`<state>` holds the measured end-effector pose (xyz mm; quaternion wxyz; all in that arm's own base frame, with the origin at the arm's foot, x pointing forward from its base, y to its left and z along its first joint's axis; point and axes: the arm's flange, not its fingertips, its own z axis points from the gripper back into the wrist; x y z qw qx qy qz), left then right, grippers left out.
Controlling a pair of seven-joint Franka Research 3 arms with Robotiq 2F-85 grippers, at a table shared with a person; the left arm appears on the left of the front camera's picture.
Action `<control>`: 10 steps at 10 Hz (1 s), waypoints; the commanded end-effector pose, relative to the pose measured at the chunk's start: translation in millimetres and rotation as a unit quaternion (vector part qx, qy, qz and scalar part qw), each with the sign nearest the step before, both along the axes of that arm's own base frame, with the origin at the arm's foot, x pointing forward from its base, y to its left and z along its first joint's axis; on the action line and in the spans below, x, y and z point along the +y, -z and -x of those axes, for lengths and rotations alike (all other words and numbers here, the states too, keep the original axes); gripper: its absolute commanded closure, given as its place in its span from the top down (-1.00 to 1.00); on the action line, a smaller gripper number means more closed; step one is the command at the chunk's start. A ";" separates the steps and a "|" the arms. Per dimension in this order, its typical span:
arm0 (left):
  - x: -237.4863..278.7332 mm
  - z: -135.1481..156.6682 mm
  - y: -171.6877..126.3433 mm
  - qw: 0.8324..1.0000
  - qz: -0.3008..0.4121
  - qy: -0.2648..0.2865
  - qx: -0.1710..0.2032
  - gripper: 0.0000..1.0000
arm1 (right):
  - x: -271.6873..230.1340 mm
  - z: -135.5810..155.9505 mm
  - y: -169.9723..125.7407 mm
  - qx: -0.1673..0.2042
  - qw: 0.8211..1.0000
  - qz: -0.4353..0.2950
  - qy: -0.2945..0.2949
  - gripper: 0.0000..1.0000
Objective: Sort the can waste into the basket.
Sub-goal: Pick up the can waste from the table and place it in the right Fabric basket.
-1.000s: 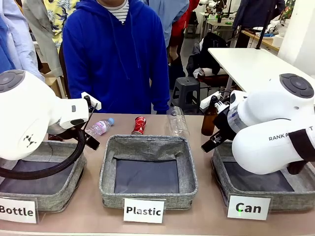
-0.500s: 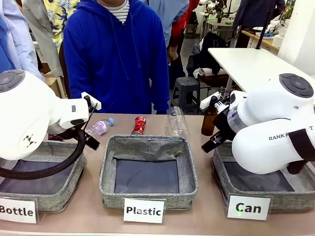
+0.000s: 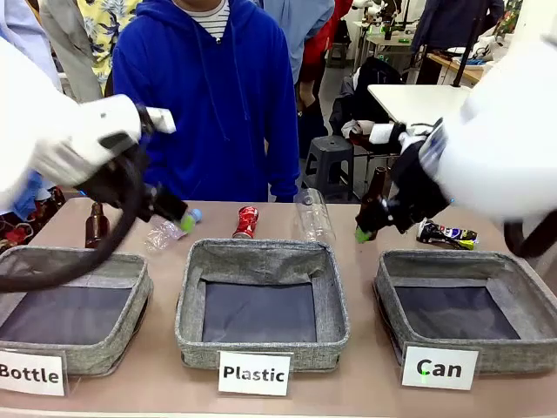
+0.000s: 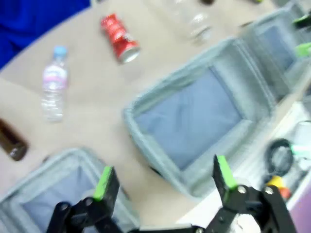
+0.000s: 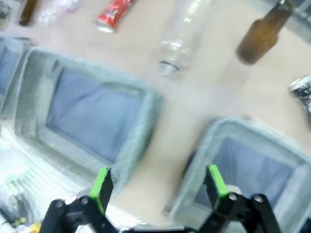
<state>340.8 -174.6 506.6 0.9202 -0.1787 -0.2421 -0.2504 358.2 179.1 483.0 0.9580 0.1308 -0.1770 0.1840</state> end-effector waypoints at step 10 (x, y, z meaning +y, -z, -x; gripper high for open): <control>325.7 97.9 38.5 0.826 0.380 -0.409 0.076 1.00 | -343.1 74.1 -3.7 0.091 0.834 -0.475 0.267 1.00</control>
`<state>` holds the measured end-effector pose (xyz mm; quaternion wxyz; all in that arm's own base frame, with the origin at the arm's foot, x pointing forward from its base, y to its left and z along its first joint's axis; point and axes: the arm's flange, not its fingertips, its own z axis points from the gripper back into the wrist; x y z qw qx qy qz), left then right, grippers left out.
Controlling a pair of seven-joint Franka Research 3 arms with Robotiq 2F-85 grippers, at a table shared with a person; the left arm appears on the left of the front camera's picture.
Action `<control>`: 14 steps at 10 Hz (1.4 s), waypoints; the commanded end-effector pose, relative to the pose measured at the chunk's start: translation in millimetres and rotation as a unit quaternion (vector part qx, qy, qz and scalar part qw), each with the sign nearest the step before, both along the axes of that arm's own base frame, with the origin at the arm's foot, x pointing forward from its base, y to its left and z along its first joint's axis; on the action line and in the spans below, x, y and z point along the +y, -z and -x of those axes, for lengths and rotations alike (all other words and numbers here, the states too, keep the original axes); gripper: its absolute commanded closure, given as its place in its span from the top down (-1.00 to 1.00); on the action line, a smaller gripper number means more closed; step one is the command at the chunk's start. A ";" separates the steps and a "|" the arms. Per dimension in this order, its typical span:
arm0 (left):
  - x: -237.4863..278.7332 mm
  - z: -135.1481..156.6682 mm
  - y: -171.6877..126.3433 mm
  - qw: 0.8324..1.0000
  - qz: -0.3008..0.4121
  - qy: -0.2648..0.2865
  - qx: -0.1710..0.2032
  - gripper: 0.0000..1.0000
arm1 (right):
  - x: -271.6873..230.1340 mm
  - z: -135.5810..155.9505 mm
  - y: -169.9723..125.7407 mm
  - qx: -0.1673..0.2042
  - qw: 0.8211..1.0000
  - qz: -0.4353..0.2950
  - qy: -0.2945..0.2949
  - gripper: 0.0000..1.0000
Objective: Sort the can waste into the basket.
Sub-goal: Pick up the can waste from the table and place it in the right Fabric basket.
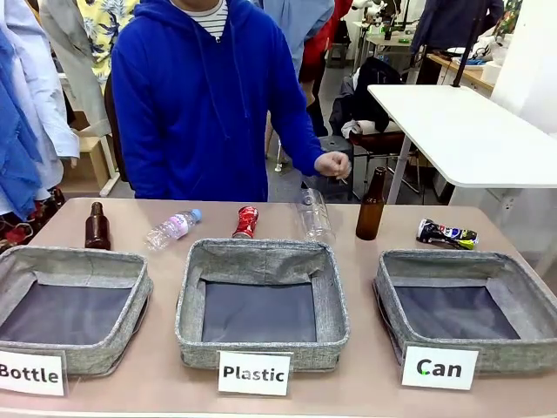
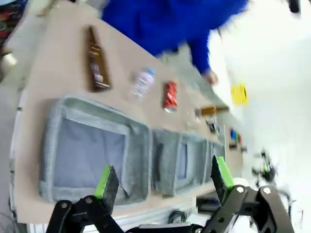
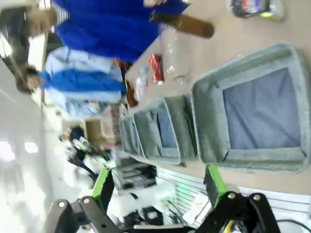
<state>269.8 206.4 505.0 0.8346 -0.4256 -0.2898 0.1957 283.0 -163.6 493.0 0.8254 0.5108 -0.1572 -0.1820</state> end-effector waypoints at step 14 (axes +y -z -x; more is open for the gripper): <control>-109.0 -75.9 -62.0 0.980 -0.184 0.051 0.050 1.00 | -30.6 10.1 18.6 0.007 0.997 -0.037 0.067 1.00</control>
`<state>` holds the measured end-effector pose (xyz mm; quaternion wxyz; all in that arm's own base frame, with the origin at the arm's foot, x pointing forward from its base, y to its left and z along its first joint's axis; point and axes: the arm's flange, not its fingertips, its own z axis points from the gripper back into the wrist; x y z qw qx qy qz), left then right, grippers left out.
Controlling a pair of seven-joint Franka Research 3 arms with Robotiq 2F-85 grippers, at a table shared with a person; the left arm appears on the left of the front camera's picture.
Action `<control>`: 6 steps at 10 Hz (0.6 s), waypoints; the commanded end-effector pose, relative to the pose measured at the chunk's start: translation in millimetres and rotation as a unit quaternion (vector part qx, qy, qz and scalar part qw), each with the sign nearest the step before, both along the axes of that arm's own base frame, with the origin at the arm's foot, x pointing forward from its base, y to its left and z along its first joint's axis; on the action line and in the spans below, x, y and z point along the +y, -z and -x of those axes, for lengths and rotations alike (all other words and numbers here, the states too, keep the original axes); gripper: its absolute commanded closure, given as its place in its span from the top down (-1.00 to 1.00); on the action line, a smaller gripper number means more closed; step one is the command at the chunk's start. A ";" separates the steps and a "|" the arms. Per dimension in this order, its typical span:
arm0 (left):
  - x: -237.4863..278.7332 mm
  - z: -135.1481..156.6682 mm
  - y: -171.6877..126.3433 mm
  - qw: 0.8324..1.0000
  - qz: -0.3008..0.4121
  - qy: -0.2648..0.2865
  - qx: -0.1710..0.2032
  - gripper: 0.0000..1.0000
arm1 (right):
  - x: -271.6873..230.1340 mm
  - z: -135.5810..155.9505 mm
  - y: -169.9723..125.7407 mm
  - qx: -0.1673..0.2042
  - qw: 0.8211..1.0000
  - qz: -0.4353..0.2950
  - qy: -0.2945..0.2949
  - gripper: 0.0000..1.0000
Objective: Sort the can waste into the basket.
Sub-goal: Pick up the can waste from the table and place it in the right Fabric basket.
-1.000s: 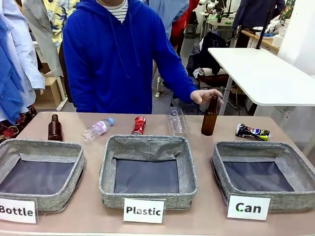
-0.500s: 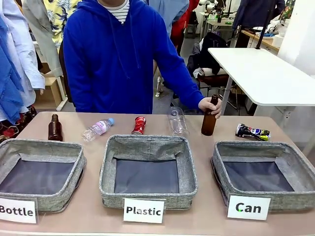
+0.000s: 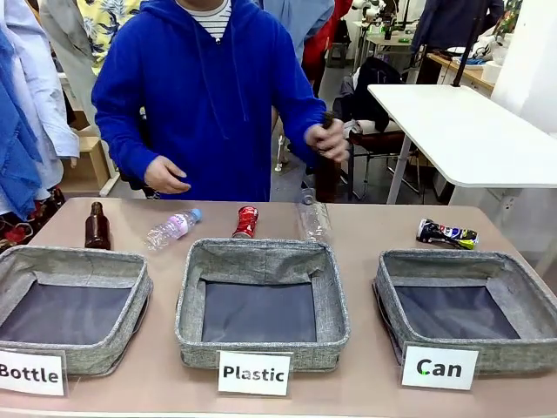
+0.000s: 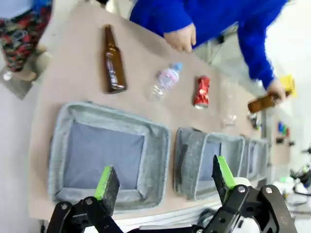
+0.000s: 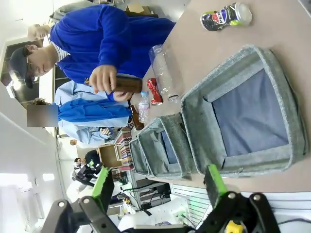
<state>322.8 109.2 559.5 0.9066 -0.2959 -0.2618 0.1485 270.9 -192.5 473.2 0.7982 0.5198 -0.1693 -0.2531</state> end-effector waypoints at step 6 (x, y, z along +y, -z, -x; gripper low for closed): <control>53.7 -8.6 -29.3 0.999 0.019 0.039 -0.007 1.00 | -1.7 -2.0 -1.3 -0.014 1.000 -0.006 -0.001 1.00</control>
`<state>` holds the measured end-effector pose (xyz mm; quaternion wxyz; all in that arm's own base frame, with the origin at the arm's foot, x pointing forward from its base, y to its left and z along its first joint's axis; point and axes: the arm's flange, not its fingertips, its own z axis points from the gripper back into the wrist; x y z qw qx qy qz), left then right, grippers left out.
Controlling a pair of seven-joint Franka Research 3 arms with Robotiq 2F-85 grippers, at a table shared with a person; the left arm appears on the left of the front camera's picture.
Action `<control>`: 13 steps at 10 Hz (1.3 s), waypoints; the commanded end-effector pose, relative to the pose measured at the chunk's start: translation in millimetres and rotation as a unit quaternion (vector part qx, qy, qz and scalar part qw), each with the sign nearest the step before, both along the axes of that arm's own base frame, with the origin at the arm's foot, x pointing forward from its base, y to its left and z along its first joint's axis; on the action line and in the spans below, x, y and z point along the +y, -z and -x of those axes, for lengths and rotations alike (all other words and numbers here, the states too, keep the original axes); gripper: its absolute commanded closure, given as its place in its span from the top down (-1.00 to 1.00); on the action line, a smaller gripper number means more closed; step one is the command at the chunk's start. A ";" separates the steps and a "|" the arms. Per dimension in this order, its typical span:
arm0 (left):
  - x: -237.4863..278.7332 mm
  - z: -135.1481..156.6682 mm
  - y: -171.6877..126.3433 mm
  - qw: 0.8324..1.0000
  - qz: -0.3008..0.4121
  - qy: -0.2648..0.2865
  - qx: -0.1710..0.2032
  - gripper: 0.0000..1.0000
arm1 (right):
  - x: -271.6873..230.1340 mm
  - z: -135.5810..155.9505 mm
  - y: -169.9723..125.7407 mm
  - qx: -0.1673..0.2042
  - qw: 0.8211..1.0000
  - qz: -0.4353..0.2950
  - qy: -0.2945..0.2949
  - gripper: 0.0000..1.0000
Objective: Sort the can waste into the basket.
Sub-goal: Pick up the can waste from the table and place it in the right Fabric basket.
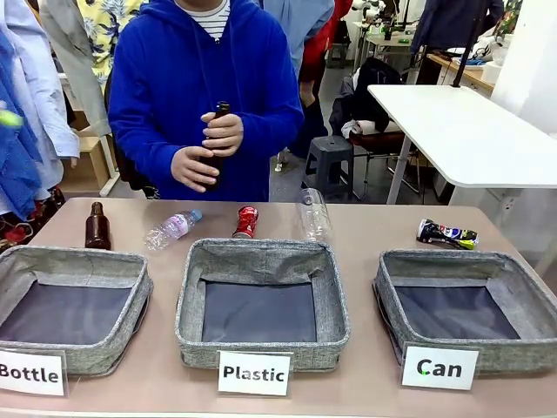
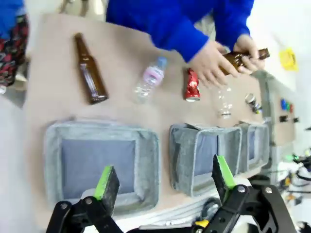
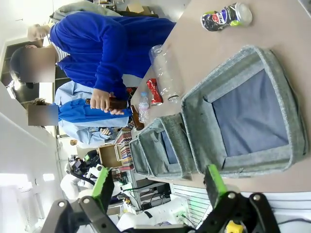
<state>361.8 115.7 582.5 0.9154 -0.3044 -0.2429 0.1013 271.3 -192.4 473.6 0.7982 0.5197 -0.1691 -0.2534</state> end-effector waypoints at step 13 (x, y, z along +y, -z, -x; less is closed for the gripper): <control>189.5 201.1 -58.3 0.963 0.085 -0.229 -0.113 1.00 | -1.8 -1.6 -0.8 -0.014 1.000 -0.006 -0.001 1.00</control>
